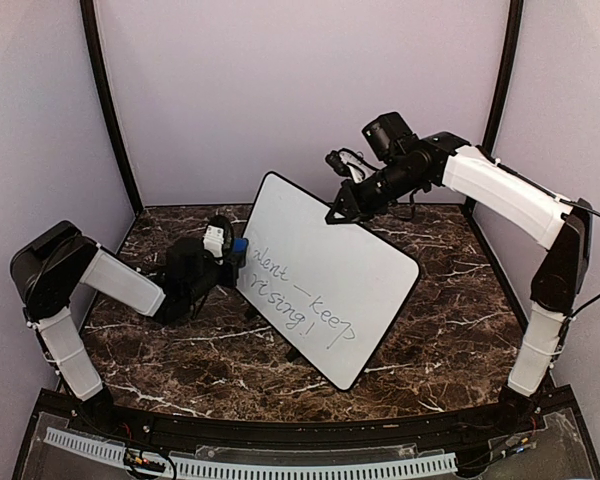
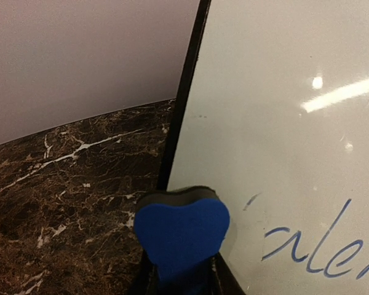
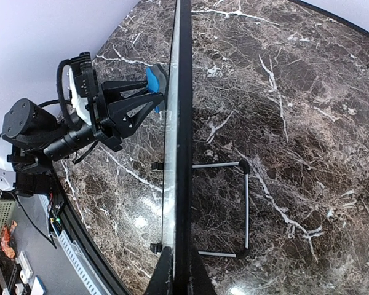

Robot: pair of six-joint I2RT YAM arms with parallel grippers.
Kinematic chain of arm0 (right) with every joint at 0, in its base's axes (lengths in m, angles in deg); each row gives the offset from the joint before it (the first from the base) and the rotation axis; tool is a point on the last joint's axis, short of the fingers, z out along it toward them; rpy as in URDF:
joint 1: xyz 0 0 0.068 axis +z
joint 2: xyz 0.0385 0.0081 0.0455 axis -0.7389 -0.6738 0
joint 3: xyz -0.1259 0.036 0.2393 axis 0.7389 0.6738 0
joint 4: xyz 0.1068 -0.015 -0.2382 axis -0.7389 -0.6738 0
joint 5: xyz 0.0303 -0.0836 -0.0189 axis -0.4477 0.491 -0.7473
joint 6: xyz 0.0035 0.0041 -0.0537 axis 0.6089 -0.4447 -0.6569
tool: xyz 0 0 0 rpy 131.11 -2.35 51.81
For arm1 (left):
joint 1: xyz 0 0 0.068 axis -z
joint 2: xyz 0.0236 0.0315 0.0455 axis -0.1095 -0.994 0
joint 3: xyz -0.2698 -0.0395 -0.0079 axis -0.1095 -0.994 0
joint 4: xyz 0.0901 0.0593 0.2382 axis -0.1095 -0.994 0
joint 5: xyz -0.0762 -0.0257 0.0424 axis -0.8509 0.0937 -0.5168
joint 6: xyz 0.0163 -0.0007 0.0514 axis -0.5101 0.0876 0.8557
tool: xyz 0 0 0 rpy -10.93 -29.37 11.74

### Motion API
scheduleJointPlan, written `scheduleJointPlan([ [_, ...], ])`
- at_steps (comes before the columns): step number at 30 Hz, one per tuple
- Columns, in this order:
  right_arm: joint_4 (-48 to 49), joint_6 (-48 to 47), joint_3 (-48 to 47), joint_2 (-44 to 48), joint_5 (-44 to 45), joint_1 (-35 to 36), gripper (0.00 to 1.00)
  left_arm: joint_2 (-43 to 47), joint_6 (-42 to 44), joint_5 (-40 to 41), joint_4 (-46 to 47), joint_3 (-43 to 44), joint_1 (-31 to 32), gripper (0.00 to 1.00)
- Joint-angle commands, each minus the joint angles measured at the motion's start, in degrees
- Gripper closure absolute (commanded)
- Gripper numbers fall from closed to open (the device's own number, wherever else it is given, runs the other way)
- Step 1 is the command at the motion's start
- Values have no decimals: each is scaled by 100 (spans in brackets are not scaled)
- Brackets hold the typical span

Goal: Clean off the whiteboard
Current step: Erase the center of the whiteboard.

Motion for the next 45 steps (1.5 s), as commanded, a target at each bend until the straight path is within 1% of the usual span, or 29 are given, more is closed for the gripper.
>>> scheduleJointPlan([
  [1, -187, -705, 125, -135, -97, 208, 100, -77, 345, -378, -250, 344, 526, 100],
  [3, -210, -706, 94, -148, -89, 210, 100, -80, 411, -316, -318, 418, 725, 100],
  [10, -245, -706, 88, -123, -63, 221, 100, -61, 394, -287, -328, 320, 1020, 100],
  [12, -242, -704, 81, -129, -59, 226, 100, -77, 396, -179, -316, 272, 1049, 100],
  [14, -245, -706, 56, -138, -71, 228, 100, -70, 377, 212, -213, 178, 1045, 100],
  [16, -266, -708, 27, -144, -62, 224, 100, -53, 359, 571, -161, 128, 992, 100],
  [21, -311, -721, 3, -124, -41, 227, 100, 13, 30, 845, -440, 139, 358, 100],
  [24, -315, -718, 22, -106, -33, 226, 100, -48, 61, 1038, -613, 261, 155, 100],
  [27, -319, -723, 26, -96, -28, 226, 100, -219, 145, 995, -764, 407, 98, 100],
  [31, -311, -732, 21, -120, -36, 228, 100, -359, 98, 517, -755, 472, 128, 100],
  [33, -304, -733, 30, -144, -44, 228, 100, -359, 160, 309, -644, 428, 229, 100],
  [38, -267, -726, 34, -174, -65, 228, 100, -296, 466, 159, -320, 337, 666, 100],
  [43, -256, -717, 34, -188, -77, 224, 100, -238, 475, -68, -196, 305, 903, 100],
  [45, -257, -723, 44, -186, -68, 228, 100, -246, 621, -108, -187, 323, 987, 100],
])
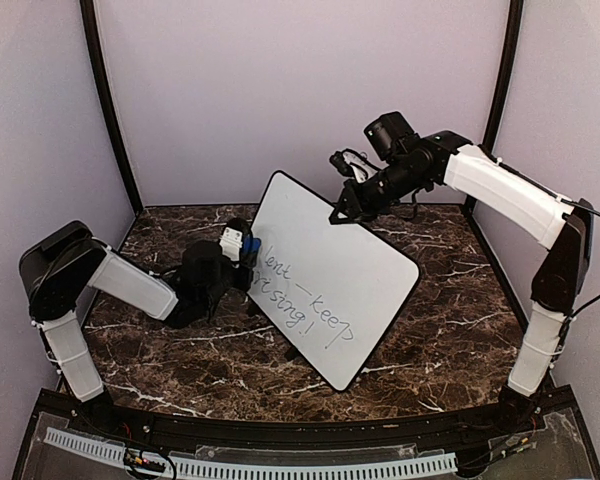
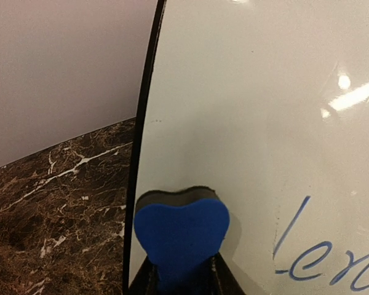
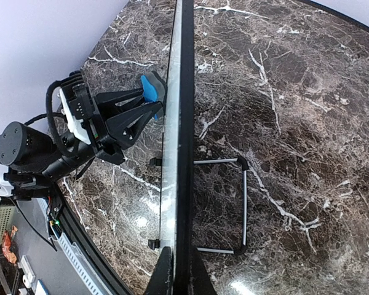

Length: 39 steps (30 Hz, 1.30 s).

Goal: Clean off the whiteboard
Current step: Erase the center of the whiteboard.

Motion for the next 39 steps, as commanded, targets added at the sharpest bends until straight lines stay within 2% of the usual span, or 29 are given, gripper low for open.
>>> scheduleJointPlan([
  [1, -104, -856, 83, -193, -199, 259, 100, -42, 248, -1002, -108, -14, 411, 100],
  [20, -50, -846, 203, -94, -172, 268, 100, 99, 609, -1085, -26, -154, 1148, 100],
  [22, -48, -845, 195, -100, -178, 268, 100, 120, 602, -1004, 33, -203, 1157, 100],
  [25, -48, -846, 202, -86, -177, 266, 100, 105, 554, -348, 90, -239, 1141, 100],
  [29, -49, -854, 255, -43, -165, 268, 100, 29, 297, 252, -158, -197, 747, 100],
  [35, -13, -855, 330, 11, -153, 263, 100, -19, 113, 532, -532, -204, 84, 100],
  [39, 16, -847, 319, -19, -170, 268, 100, -217, 254, 450, -652, -42, 40, 100],
])
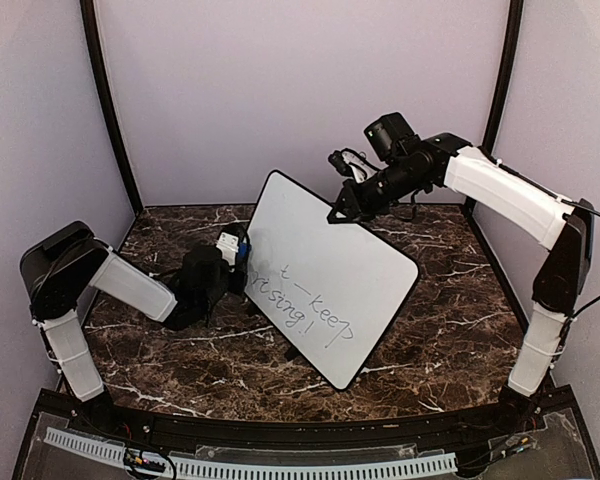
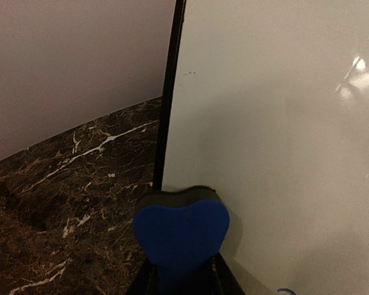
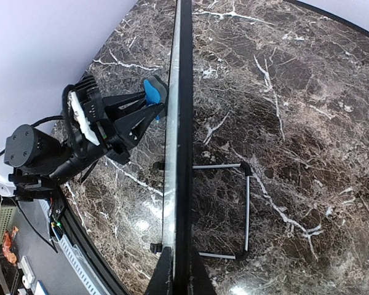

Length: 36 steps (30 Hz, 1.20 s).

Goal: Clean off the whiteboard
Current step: Erase the center of the whiteboard.

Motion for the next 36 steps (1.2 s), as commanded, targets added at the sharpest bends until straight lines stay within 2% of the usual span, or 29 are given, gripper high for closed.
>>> scheduleJointPlan([
  [1, -207, -835, 174, -78, -122, 276, 100, -248, 29, -196, -560, 121, 17, 100],
  [7, -255, -824, 152, -74, -96, 276, 100, -227, -8, -942, -247, 47, 178, 100],
  [15, -222, -811, 150, -95, -115, 274, 100, -77, 440, -1076, -98, 150, 869, 100],
  [36, -287, -851, 33, -144, -116, 276, 100, 186, 332, -1562, -271, 255, 1597, 100],
])
